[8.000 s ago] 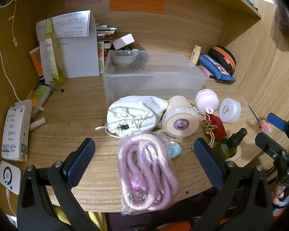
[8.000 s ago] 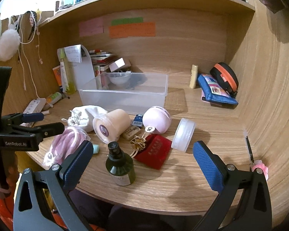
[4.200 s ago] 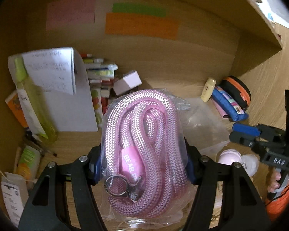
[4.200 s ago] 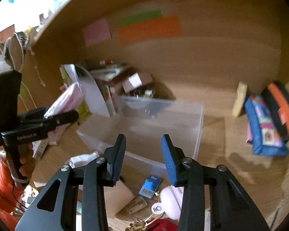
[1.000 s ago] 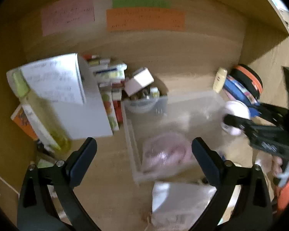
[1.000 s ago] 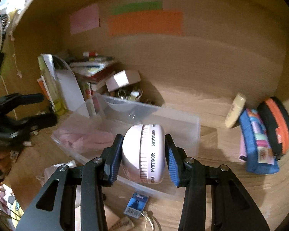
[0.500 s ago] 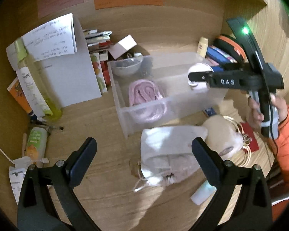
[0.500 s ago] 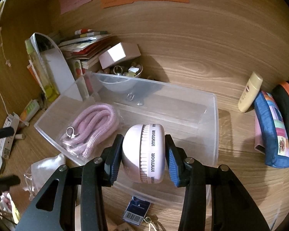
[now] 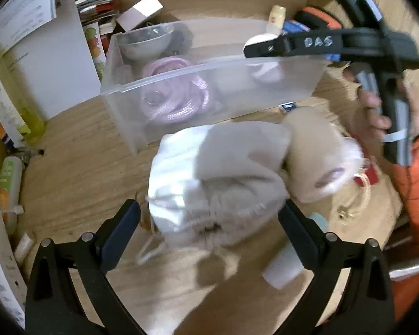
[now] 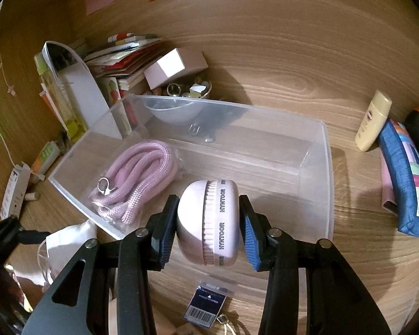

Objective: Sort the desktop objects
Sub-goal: 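Place the white container in the bin while left tool grasps white pouch, then grasp the beige cylindrical container with the right tool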

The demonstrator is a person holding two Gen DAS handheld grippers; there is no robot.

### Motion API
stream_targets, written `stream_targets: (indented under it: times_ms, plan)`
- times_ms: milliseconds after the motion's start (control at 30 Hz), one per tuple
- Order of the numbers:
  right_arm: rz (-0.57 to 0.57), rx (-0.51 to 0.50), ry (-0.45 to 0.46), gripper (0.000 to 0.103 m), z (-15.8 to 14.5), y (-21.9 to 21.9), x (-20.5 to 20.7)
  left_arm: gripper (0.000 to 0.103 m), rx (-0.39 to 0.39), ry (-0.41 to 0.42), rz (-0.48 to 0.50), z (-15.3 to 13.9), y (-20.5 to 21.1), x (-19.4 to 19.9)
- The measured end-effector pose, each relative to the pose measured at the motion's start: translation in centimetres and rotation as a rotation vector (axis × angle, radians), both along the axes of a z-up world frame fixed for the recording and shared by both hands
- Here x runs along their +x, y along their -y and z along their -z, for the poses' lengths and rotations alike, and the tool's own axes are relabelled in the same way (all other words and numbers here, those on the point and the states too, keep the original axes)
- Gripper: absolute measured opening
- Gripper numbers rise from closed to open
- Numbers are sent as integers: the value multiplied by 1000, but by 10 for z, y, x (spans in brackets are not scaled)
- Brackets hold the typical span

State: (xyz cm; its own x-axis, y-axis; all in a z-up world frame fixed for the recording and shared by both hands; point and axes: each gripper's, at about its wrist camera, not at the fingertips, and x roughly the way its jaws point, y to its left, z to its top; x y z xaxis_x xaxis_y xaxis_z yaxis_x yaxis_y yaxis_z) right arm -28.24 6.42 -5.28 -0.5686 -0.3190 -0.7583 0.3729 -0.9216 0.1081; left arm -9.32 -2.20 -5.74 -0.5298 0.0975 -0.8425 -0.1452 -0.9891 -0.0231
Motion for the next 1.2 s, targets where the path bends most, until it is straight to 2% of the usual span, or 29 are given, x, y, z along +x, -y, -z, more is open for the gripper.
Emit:
stream_targets:
  times_ms: [167,333,467,567,667,733,767,933,1100,1200]
  plan:
    - [14,-16,45,39,5,0,-8,100,34,21,-8,4,-3,-20]
    - [24,-38,88,39,14,1,-18,100,48,-8,-22,6,-4,-31]
    - [23,-6,79,39,17,8,-18,100,116,-30,-46,12,5,-35]
    - [15,12,77,40,17,13,-21,90,137,-39,-58,11,9,-37]
    - [34,23,69,48,17,14,-21,84,131,-51,-60,10,10,-36]
    - [53,27,53,59,16,14,-19,79,126,-68,-60,9,9,-34]
    - [63,25,50,61,16,13,-18,78,123,-74,-59,8,9,-33]
    - [58,-7,50,67,5,8,-4,71,138,-98,-68,5,13,-32]
    - [58,5,-24,76,-12,4,28,66,167,-112,-86,2,21,-29]
    - [25,-6,-28,79,-19,-1,50,64,172,-128,-103,-1,24,-25]
